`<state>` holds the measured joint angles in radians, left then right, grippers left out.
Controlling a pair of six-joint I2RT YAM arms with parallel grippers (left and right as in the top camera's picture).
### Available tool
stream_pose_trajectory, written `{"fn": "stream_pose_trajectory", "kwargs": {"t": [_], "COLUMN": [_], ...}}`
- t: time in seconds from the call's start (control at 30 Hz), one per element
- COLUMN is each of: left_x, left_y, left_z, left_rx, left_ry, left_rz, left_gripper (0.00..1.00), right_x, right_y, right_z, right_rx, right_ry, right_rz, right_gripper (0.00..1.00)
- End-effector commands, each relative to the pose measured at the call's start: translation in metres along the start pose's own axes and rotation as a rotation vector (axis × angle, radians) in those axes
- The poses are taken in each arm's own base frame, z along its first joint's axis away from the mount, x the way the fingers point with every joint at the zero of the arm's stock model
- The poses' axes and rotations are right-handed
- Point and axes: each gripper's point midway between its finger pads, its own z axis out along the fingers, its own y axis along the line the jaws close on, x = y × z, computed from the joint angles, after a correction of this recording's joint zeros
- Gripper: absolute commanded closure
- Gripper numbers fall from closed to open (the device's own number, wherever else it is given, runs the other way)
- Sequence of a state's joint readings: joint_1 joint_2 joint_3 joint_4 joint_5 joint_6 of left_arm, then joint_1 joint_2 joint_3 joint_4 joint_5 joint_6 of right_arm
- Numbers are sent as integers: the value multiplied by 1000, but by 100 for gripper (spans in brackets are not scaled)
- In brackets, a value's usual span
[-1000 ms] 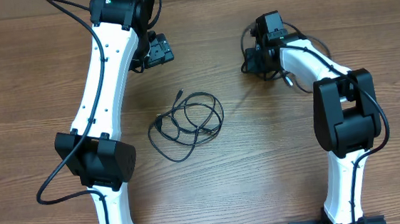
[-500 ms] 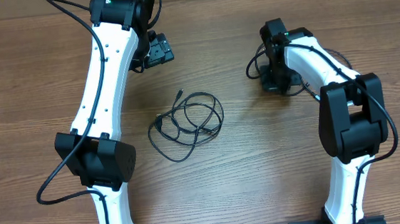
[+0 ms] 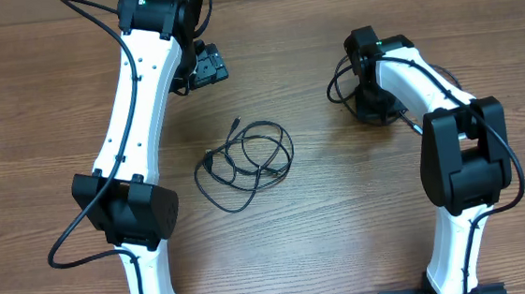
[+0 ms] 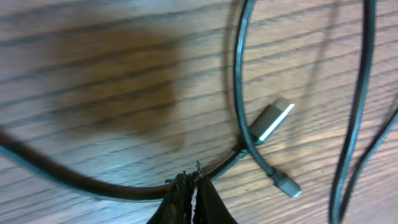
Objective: Untangle cables
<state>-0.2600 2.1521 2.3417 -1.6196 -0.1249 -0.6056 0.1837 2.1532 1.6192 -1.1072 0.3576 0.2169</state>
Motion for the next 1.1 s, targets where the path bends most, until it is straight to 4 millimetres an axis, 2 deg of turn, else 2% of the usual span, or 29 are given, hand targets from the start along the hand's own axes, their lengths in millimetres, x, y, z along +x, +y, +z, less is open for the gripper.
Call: {"fn": "stream_pose_trajectory", "kwargs": {"t": [0.0,0.07,0.13,0.17,0.2,0.23,0.4,0.57,0.7,0.97,1.07], "left_x": [0,0,0,0,0,0,0,0,0,0,0], "left_y": [1,1,1,1,1,1,1,1,1,1,1], "left_z": [3,3,3,3,3,3,3,3,3,3,3], "left_rx": [-14,-14,-14,-14,-14,-14,-14,-14,-14,-15,-14], "left_ry": [-2,-2,-2,-2,-2,-2,0,0,0,0,0], "left_rz": [11,11,11,11,11,11,11,11,11,11,11], "left_gripper": [0,0,0,1,0,0,0,0,0,0,1], "right_x": [-10,-16,-23,-26,-30,-36,-55,-54,-51,-36,-32], "right_y": [9,22,39,48,55,62,77,91,90,95,90], "right_z": [-30,-41,-55,-62,-69,-74,-78,-62,-41,-15,-9], "right_rx": [-125,-219,-339,-397,-449,-496,-554,-538,-473,-452,-422], "right_ry": [-67,-97,-131,-146,-161,-183,-259,-240,-211,-142,-129], "right_rz": [50,50,40,39,38,37,33,15,16,5,6], "right_gripper": [92,80,53,35,25,22,22,25,38,59,67]}}
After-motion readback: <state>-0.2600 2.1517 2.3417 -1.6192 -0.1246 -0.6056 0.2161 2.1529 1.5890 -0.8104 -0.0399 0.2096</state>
